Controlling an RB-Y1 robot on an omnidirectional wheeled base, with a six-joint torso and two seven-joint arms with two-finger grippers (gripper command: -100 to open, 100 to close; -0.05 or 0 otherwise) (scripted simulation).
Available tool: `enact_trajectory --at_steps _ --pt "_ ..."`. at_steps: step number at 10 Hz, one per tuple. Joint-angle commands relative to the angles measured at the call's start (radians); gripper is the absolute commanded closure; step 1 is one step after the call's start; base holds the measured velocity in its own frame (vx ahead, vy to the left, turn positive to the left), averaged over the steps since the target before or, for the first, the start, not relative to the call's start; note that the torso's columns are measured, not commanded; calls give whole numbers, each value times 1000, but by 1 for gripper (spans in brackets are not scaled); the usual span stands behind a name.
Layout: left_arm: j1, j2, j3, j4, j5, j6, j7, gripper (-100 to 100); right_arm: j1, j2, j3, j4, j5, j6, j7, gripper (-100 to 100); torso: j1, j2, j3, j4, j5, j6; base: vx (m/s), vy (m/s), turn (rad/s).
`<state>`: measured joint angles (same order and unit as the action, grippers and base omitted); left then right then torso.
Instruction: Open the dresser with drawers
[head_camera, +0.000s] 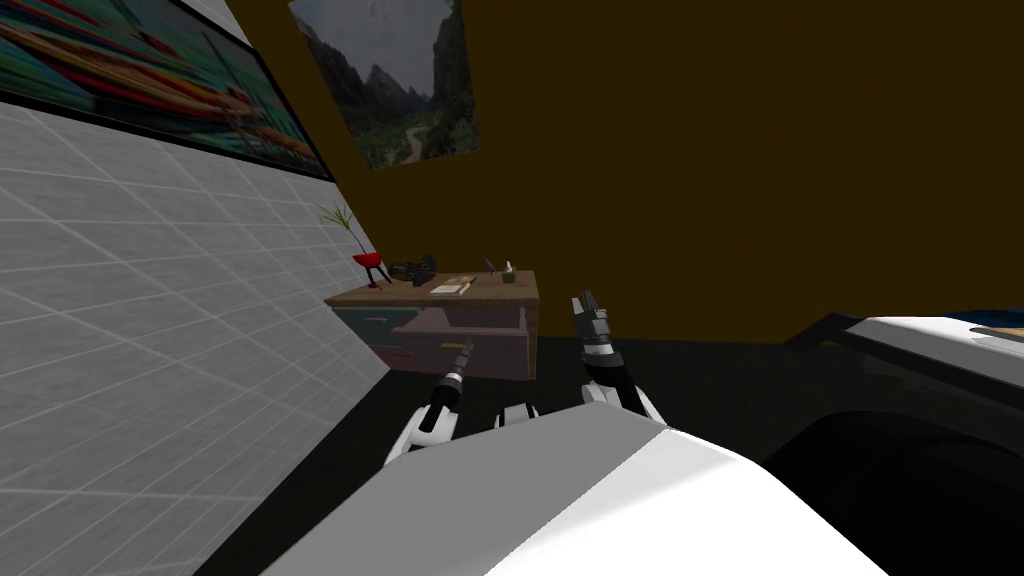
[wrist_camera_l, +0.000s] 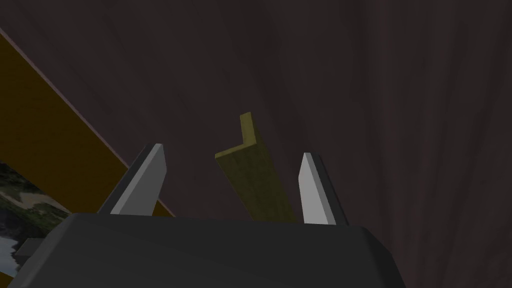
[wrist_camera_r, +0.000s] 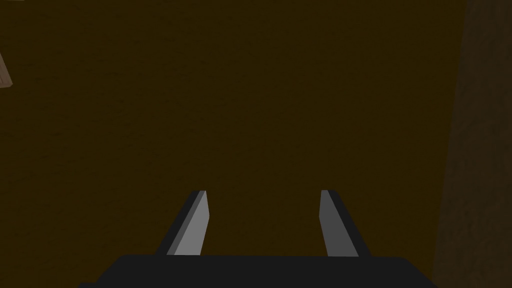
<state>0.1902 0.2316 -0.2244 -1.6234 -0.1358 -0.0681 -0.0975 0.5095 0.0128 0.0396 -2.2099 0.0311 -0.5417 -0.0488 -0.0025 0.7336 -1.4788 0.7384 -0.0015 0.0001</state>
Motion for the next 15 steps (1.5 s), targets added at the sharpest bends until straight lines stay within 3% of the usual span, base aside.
enact_trajectory --at_steps 1,7,9,10,15 --pt "6 17 -6 -73 7 65 9 -100 0 0 0 0 0 0 0 0 1 1 0 -1 1 0 0 0 0" --pt "13 51 -16 -212 22 190 27 -100 0 0 0 0 0 0 0 0 0 11 6 7 -2 -2 -3 2 -3" --pt "22 50 -22 -198 22 193 25 -100 0 0 0 0 0 0 0 0 -1 14 7 10 -3 -3 -2 1 -5" --pt "23 51 -23 -198 23 198 27 0 0 0 0 0 0 0 0 0 -1 13 7 7 -2 -2 0 0 0" --pt "30 51 -25 -189 25 201 29 0 0 0 0 0 0 0 0 0 0 6 3 1 0 0 0 0 0"
